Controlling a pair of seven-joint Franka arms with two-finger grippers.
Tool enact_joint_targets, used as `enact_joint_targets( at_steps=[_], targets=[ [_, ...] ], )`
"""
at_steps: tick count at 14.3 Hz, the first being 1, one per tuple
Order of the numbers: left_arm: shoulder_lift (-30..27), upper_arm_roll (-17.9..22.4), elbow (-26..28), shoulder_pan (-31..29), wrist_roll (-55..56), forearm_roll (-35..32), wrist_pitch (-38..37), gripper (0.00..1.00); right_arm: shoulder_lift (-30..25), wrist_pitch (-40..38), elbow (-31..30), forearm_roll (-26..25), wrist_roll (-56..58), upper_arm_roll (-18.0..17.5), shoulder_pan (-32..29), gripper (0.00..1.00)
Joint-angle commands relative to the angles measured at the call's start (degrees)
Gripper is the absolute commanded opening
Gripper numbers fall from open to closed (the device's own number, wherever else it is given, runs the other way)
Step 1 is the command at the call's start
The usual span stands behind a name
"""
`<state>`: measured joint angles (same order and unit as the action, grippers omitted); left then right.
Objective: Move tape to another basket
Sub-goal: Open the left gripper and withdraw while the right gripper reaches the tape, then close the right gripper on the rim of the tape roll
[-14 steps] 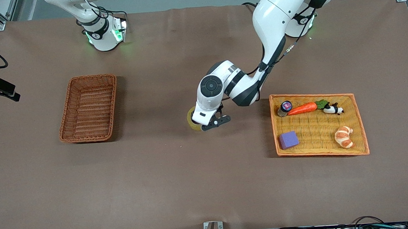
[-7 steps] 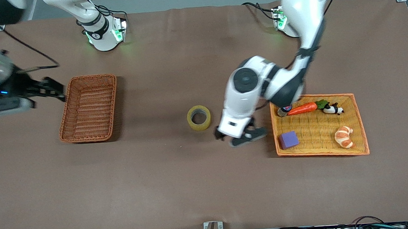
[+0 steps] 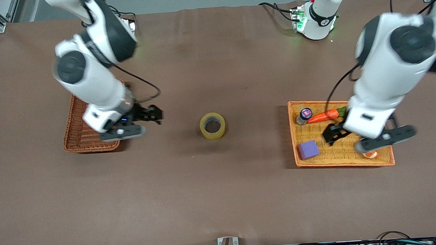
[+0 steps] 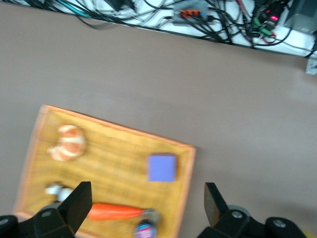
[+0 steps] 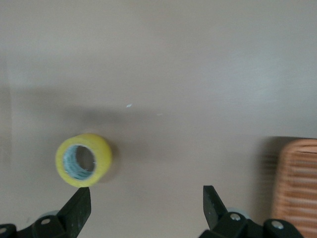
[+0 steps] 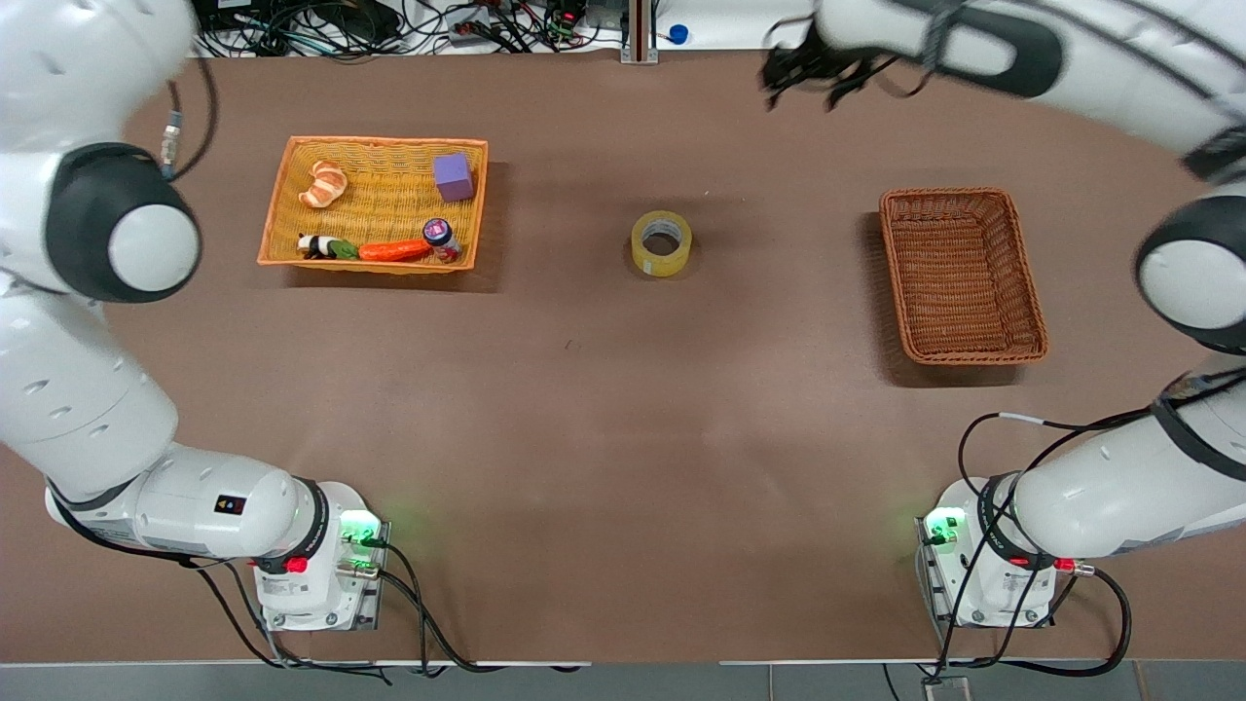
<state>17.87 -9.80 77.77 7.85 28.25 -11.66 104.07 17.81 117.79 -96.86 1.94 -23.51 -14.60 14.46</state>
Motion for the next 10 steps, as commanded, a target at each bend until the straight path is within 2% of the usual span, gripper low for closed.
enact_joint_targets(
  at_steps=[1, 3, 6, 8, 10],
  targets=[
    [-6.3, -0.7, 2.4, -2.7, -8.3, 1.1, -5.7, 1.0, 6.4, 4.6, 0.9, -3.6, -5.5, -0.1, 4.7, 1.0],
    [-9.7, -1.5, 3.6, -6.3, -11.1, 3.7, -8.4, 1.0, 10.6, 8.4, 0.9, -6.5, -10.6, -0.1, 7.9, 1.0],
    [-17.6, -0.3, 12.2, -9.0, -19.8, 5.9, -8.4, 1.0, 16.3, 11.5, 0.9, -11.7, -15.5, -0.1, 12.2, 1.0],
    [-19.7, 2.3, 14.8, -8.9, -21.6, 7.1, -8.5, 1.0, 18.6, 12.7, 0.9, -13.9, -16.8, -0.1, 13.8, 1.0],
    [-21.2, 2.5, 16.7, -10.5, -24.6, 8.9, -9.0, 1.0, 19.9, 14.2, 0.9, -14.8, -18.4, 0.0, 15.2, 1.0]
  ],
)
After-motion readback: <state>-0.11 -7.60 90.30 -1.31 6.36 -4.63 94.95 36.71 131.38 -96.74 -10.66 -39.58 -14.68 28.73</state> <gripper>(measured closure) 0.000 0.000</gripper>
